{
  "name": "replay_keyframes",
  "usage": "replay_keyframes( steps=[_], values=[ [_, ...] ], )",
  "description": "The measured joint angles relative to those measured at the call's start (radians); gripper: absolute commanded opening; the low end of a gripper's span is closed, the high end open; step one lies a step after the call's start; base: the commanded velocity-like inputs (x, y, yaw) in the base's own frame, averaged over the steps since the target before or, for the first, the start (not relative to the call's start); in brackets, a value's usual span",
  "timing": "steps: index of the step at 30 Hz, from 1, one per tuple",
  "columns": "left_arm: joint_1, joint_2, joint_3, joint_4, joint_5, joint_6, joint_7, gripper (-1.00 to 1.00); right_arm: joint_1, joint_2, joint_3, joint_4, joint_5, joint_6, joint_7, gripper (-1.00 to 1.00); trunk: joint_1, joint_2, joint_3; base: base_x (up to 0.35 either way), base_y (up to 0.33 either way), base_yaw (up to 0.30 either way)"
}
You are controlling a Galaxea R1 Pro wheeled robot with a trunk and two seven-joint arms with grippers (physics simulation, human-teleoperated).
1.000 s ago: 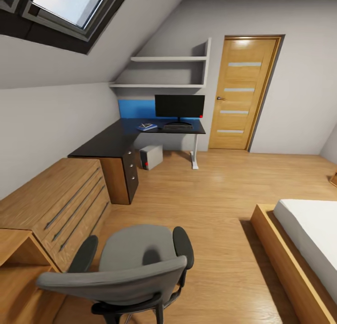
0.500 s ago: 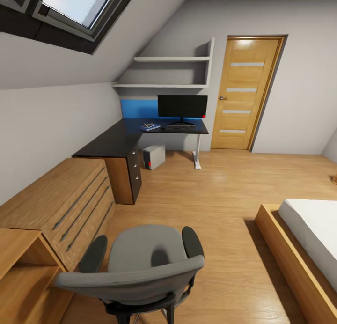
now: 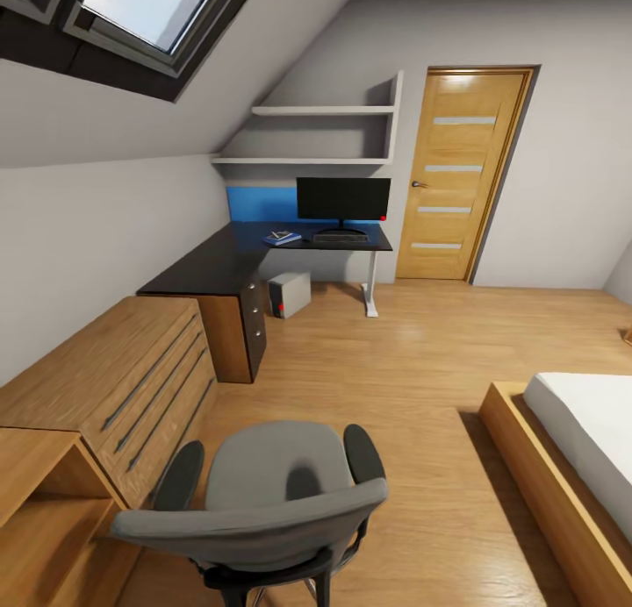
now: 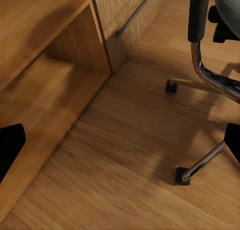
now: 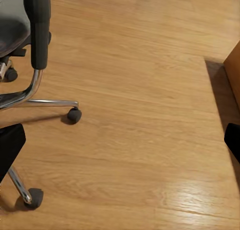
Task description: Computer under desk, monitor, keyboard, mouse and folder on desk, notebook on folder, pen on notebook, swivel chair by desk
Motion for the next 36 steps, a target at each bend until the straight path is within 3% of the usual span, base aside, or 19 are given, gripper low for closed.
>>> replay_keyframes(
  steps=[36],
  values=[
    [0.0, 0.0, 0.0, 0.008, 0.0, 0.0, 0.0, 1.0, 0.0, -0.001, 0.0, 0.0, 0.001, 0.0, 0.0, 1.0, 0.0, 0.0, 0.005, 0.029, 0.044, -0.024]
  ],
)
